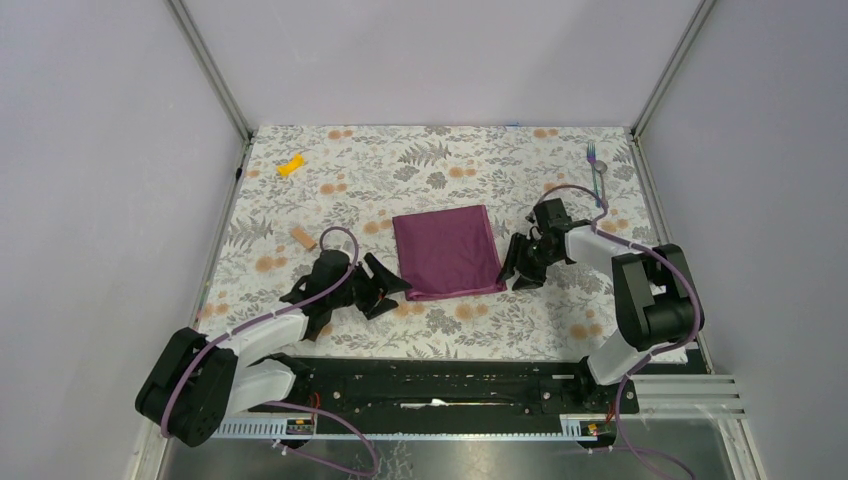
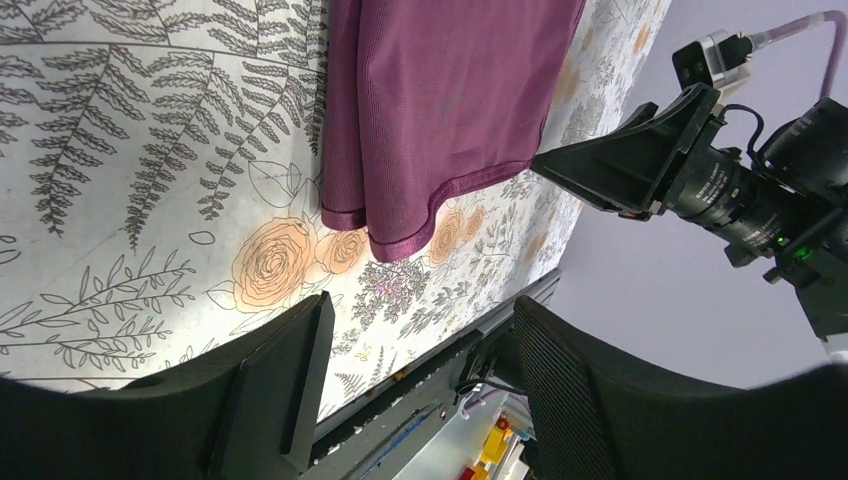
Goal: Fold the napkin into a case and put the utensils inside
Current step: Smooth out the square-folded napkin at the center of the board.
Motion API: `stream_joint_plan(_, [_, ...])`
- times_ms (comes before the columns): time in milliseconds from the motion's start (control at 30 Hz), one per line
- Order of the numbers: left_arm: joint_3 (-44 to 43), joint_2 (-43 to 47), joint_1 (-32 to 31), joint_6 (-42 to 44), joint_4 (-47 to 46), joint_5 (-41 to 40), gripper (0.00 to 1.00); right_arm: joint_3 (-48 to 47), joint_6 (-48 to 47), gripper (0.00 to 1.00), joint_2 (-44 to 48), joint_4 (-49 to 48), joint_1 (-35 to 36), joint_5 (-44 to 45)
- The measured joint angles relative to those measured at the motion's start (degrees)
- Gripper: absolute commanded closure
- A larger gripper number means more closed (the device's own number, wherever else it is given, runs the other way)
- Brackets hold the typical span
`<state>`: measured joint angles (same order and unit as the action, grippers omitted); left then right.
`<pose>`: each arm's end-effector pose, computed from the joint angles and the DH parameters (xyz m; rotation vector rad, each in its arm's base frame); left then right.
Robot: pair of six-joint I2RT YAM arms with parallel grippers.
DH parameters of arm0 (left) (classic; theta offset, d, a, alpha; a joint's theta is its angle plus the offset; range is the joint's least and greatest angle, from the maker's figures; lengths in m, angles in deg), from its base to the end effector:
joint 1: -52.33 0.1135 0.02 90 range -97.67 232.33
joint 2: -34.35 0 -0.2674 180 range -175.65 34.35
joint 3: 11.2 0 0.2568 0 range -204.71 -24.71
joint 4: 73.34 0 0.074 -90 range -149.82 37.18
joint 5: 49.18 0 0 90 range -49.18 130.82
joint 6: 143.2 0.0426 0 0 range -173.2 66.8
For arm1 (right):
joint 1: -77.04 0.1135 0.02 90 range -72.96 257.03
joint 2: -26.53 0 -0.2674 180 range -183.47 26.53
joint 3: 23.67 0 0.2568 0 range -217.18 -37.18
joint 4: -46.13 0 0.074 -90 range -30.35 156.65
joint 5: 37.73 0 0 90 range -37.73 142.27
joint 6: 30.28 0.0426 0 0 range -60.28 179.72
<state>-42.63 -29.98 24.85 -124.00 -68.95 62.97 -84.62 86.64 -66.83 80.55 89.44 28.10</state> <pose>0.1789 -0.1112 0.1463 -0.7029 2.4319 -1.2667 0.2862 0.0808 0.1390 0.2324 2.7988 0.7592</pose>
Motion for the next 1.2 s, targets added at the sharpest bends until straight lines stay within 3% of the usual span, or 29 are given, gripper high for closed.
stream_joint_plan(233, [-0.76, 0.44, -0.02, 0.61, 2.08, -1.18, 0.31, -3.15, 0.48, 0.44, -0.11, 4.66, 6.03, 10.21])
stream_joint_plan(433, [-0.81, 1.64, -0.39, 1.18, 3.04, -1.40, 0.32, -6.86, 1.44, 0.50, -2.40, 9.25, 10.62, 18.05])
stream_joint_plan(700, [-0.81, 4.11, -0.44, 2.14, 3.58, -1.38, 0.32, -10.36, 3.08, 0.63, -5.64, 13.53, 12.90, 23.39])
stream_joint_plan(867, [-0.81, 4.79, -0.44, 2.43, 5.07, -1.33, 0.32, -10.51, 3.78, 0.79, -5.88, 13.86, 12.92, 23.69])
stream_joint_plan(1133, [-0.83, 2.89, -1.16, 1.25, 6.23, -0.94, 0.46, -9.70, 4.50, 0.92, -5.11, 12.76, 12.94, 23.52])
stream_joint_plan(1200, [-0.90, 1.18, -2.38, 0.15, 6.49, -1.03, 0.53, -9.53, 4.57, 0.96, -4.94, 12.52, 12.94, 23.47])
